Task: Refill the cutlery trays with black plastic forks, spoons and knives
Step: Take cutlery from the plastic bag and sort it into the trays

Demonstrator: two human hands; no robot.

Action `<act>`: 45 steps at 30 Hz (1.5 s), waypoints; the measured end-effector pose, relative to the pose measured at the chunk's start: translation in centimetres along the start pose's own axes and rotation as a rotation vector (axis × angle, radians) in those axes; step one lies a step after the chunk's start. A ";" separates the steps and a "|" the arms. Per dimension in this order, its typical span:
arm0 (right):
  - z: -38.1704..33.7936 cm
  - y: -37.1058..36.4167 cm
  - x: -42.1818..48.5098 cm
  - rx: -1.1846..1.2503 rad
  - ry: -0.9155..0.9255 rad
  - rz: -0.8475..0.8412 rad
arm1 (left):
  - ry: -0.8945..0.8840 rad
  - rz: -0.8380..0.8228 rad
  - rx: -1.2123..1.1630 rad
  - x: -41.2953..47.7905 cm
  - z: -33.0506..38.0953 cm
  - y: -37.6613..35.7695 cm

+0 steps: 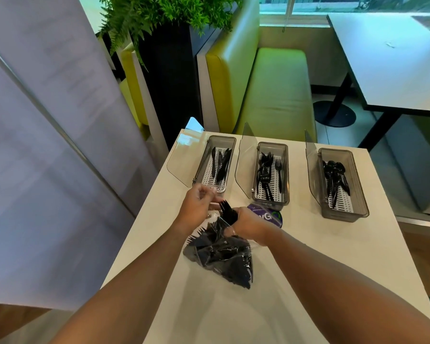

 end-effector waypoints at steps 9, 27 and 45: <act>0.1 0.6 -0.6 0.245 0.019 -0.034 | 0.196 -0.105 -0.033 -1.2 -2.7 -0.2; -1.9 7.6 -2.3 0.538 0.217 0.518 | 0.378 -0.403 0.232 -2.5 -6.4 -1.4; -6.6 8.0 -3.4 0.735 0.175 0.401 | 0.161 -0.620 -0.172 -2.8 3.2 -10.2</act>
Point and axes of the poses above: each hand's wrist, its own x-axis towards the middle knuckle, its own y-axis out of the back of the hand, z = x × y, the point moved 8 cm from there along x, towards the middle knuckle, and after that the axes turned 3 degrees about -z, right-handed, at the moved point
